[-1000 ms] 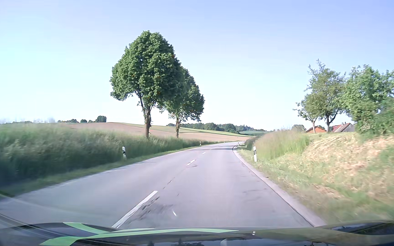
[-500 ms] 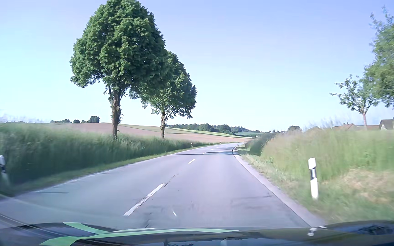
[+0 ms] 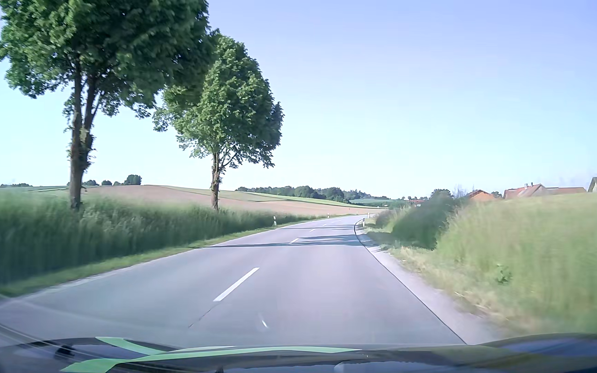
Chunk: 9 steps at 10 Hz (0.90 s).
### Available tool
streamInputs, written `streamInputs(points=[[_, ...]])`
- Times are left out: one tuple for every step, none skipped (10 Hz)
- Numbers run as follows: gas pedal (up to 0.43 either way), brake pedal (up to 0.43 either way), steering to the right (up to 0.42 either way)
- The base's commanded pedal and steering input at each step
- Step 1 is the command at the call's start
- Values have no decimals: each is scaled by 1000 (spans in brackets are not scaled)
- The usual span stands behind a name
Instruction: Follow the waypoints while adhering to traffic rules and regulations
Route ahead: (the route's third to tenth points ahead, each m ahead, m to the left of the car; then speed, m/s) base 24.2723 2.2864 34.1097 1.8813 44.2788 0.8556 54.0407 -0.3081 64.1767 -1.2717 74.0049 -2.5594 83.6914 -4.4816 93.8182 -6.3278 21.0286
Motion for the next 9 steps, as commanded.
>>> streamInputs(points=[[150, 0, 6], [157, 0, 6], [157, 0, 6], [157, 0, 6], [157, 0, 6], [157, 0, 6], [157, 0, 6], [130, 0, 7], [110, 0, 9]])
